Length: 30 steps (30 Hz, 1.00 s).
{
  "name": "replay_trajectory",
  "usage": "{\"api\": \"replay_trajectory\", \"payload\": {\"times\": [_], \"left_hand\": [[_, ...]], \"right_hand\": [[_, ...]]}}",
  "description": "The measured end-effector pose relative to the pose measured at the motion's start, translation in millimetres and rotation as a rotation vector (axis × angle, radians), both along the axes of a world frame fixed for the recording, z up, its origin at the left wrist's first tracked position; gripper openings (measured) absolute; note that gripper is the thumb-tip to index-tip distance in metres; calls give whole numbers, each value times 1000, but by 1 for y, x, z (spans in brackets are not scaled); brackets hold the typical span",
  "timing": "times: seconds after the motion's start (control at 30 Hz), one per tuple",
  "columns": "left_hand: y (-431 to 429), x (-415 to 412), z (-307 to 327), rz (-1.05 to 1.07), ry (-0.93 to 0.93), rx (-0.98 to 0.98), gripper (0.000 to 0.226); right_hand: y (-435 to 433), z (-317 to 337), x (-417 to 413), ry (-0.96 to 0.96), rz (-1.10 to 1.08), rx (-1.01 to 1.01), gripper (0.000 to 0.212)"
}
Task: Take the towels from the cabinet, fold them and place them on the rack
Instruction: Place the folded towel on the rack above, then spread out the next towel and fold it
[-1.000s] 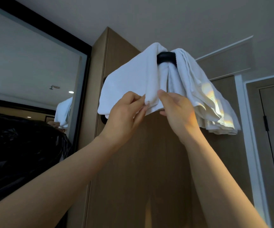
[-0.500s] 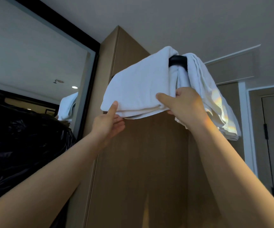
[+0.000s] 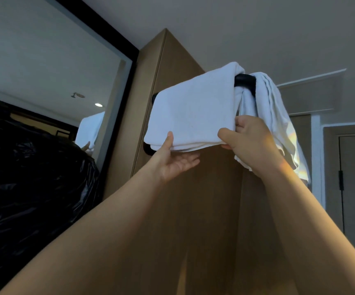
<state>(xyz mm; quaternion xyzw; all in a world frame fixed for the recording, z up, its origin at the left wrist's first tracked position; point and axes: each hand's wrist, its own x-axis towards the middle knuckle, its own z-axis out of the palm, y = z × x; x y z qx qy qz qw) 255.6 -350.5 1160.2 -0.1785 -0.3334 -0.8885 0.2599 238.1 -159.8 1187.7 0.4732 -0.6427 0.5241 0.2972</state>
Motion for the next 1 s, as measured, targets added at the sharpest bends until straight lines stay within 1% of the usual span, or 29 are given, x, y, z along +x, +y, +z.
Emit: {"api": "replay_trajectory", "payload": {"times": [0.07,0.13,0.2,0.33,0.47,0.63,0.73,0.83,0.93,1.0], "left_hand": [[1,-4,0,-110,139,89,49],[1,-6,-1,-101,193,143,40],[2,-9,-2,-46,210,144,35],[5,-12,-6,-7,230,136,27],[4,-10,-5,8,222,128,27],[8,-10,-6,20,222,132,25],[7,-2,-7,28,147,100,35],[5,12,-17,65,-4,3,52],[0,35,-40,137,-155,-197,55],[-7,53,-59,289,-269,-394,50]], "right_hand": [[0,-2,-2,7,-4,-2,54],[0,-4,-7,20,-28,-5,44],[0,-5,-12,29,-56,-11,38],[1,-7,-13,31,-73,9,35],[4,-10,-13,38,-89,-21,34],[2,-16,-15,35,-84,-92,23],[1,-26,-13,34,-97,-167,31],[8,-39,-15,-13,-106,-165,42],[21,-61,-10,-23,-139,-47,53],[28,-83,-3,31,-238,93,51]]}}
